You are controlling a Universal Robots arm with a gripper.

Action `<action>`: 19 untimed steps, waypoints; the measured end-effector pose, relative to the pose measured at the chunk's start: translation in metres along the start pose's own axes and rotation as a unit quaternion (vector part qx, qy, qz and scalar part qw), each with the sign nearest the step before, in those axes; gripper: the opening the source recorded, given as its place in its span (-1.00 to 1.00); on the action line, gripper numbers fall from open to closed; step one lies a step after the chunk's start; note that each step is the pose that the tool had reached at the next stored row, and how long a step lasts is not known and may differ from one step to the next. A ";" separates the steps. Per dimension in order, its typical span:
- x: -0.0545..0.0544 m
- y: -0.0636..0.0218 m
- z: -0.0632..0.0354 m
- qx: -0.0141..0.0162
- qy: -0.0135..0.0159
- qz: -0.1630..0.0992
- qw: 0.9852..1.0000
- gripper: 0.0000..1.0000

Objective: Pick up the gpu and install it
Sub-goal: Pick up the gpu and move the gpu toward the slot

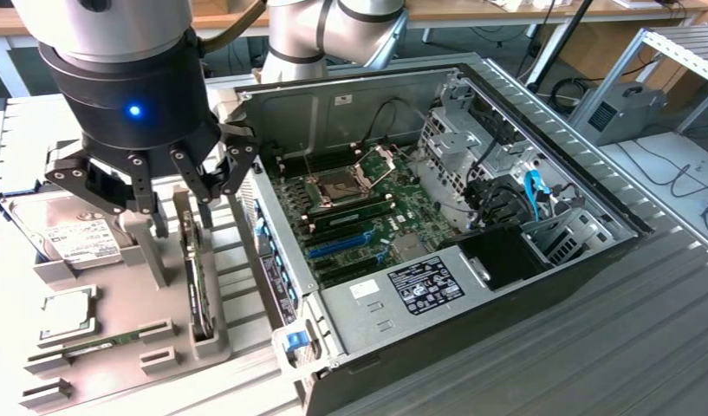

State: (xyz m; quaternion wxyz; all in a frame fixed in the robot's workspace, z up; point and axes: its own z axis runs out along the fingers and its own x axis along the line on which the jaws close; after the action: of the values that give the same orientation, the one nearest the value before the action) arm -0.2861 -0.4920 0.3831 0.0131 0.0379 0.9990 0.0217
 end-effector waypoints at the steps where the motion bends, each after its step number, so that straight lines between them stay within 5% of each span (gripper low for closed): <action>1: 0.000 0.0000 0.0003 0.000 0.000 0.000 1.000 -0.15; 19: 0.000 -0.0005 0.0090 0.000 0.000 0.000 1.000 -0.15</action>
State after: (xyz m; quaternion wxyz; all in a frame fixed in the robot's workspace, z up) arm -0.2862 -0.4921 0.3741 0.0131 0.0379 0.9990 0.0214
